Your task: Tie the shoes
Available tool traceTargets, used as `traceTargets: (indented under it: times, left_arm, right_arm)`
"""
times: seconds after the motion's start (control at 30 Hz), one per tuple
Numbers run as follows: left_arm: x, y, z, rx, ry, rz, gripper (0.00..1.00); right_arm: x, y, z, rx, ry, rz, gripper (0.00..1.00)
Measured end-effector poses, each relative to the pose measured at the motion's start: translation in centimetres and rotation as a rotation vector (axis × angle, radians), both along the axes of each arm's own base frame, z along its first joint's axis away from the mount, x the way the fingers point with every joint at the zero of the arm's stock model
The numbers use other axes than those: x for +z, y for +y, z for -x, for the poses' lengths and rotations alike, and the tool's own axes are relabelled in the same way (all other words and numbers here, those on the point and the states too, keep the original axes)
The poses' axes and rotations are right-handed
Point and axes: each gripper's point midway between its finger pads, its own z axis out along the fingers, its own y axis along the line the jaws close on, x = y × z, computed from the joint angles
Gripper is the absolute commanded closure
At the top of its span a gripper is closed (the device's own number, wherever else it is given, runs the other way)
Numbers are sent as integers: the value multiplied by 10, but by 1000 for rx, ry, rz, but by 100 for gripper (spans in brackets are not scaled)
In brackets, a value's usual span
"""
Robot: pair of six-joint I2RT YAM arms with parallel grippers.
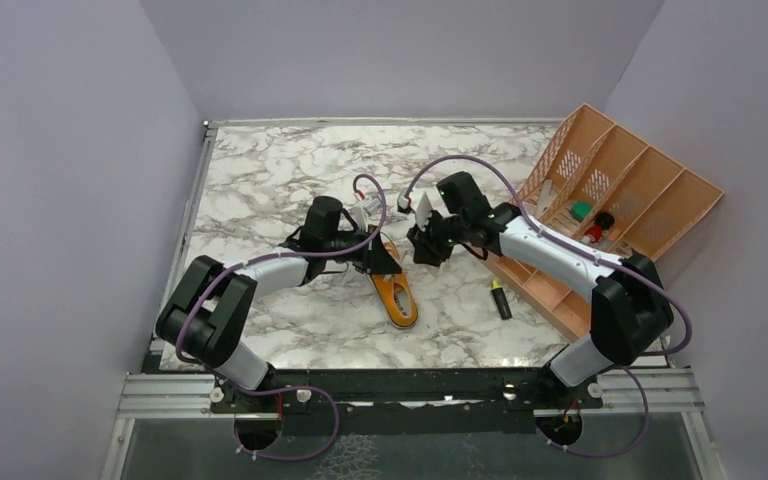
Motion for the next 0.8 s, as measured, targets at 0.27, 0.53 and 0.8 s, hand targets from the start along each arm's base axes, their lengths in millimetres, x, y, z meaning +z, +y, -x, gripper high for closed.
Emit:
traceTargets:
  times: [0.27, 0.53, 0.8]
  left_arm:
    - [-3, 2, 1, 10, 11, -12, 100]
    - [-4, 2, 1, 10, 4, -18, 100]
    - [-7, 5, 2, 12, 5, -36, 100]
  right_arm:
    - [41, 8, -15, -284, 128, -118, 30]
    - [90, -1, -58, -542, 273, -206, 31]
    - [33, 76, -95, -365, 544, -218, 30]
